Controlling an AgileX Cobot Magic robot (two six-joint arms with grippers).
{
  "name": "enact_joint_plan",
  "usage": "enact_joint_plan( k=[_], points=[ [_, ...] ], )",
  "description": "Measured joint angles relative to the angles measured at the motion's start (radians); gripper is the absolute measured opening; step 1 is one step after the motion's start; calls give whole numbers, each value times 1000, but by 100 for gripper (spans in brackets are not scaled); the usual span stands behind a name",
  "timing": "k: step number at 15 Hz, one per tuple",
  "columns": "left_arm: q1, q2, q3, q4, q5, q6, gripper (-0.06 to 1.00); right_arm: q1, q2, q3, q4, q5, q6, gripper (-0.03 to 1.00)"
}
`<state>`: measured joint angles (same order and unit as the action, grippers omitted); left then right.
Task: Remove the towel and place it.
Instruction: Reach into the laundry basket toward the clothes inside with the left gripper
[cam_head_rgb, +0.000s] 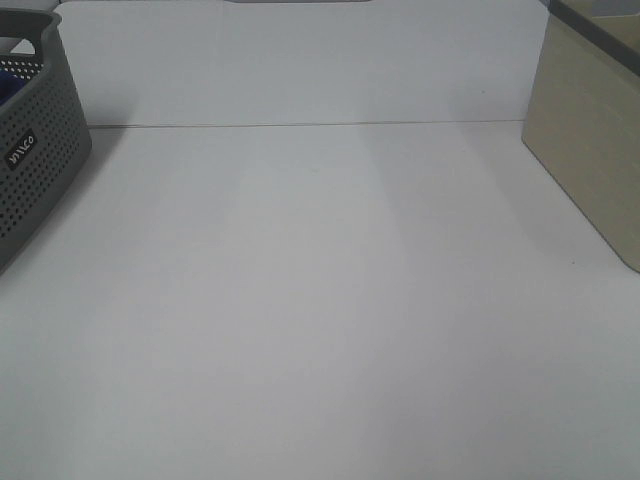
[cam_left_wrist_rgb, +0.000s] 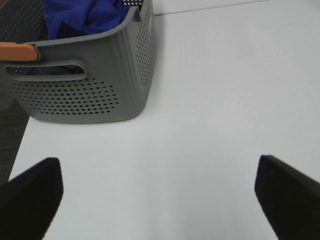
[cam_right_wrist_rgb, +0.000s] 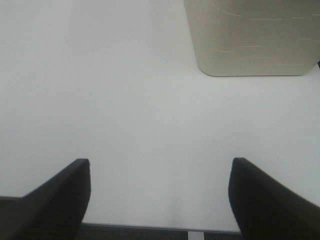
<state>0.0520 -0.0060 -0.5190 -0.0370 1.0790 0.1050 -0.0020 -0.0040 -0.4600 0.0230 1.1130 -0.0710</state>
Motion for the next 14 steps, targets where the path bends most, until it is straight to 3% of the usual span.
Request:
enact_joint_plan(
  k=[14],
  points=[
    [0, 0, 0, -2, 0, 11, 99, 0, 0, 0, 0, 0, 0, 75]
  ],
)
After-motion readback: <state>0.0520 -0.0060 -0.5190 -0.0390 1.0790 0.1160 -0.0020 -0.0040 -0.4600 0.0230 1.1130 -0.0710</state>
